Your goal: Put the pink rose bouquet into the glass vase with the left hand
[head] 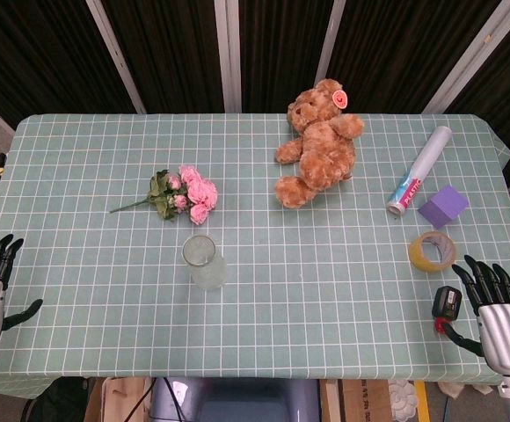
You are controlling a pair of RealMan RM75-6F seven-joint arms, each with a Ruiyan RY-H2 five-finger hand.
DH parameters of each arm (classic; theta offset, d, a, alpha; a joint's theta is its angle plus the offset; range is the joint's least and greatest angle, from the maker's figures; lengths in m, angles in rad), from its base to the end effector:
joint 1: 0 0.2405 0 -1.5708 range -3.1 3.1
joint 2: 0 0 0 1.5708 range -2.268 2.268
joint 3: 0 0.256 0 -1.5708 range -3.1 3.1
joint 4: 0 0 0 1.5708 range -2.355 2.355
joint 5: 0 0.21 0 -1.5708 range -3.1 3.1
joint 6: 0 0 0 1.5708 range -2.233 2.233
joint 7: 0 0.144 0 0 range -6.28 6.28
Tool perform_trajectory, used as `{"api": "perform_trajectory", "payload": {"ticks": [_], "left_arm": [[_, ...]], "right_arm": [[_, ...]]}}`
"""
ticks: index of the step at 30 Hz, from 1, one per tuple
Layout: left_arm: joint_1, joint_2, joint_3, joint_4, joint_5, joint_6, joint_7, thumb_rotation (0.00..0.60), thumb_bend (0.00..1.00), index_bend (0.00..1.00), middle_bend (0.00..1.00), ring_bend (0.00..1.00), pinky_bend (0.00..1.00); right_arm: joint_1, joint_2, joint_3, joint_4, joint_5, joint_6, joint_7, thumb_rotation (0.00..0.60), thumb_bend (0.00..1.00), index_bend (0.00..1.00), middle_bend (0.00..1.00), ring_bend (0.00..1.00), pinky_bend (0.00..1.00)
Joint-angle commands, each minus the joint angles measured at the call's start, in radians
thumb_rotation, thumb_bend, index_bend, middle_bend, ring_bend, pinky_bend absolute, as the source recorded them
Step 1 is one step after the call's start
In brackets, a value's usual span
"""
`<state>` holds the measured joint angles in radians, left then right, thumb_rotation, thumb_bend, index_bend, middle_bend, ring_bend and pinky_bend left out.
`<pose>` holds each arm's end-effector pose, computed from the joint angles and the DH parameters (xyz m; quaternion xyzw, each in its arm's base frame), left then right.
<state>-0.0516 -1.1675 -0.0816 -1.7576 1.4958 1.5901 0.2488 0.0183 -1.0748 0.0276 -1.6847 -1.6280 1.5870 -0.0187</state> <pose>-0.2770 0.1744 0.1523 -0.5695 -0.3475 -0.3970 0.6303 -0.2902 -0.1547 0.1701 0.6013 -0.3598 0.4202 0.5765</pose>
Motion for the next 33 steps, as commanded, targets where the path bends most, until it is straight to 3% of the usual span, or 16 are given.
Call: {"api": "perform_trajectory", "payload": {"ticks": [1,23,29,33], "left_arm": [[0.002,0.001,0.000,-0.001,0.001,0.003,-0.003,0.600,0.19,0.10,0.04,0.04,0.09],[-0.019,-0.014,-0.022,0.022,-0.048,-0.033,-0.006,0.600,0.19,0.10,0.04,0.04,0.10],[-0.059,-0.038,-0.076,0.029,-0.136,-0.086,-0.008,0.600,0.19,0.09,0.03,0.04,0.10],[-0.146,-0.025,-0.137,0.036,-0.248,-0.224,0.042,0.600,0.17,0.09,0.02,0.04,0.09]], "right_arm": [[0.000,0.000,0.000,0.000,-0.001,0.000,0.000,0.600,0.21,0.13,0.08,0.09,0.00],[-0.004,0.002,-0.001,0.004,0.006,-0.001,0.006,0.600,0.20,0.13,0.08,0.09,0.00],[-0.008,0.004,0.001,0.009,0.008,0.006,0.009,0.600,0.20,0.14,0.08,0.09,0.00],[-0.006,0.000,0.008,0.014,0.023,0.002,0.010,0.600,0.20,0.14,0.08,0.09,0.00]]}}
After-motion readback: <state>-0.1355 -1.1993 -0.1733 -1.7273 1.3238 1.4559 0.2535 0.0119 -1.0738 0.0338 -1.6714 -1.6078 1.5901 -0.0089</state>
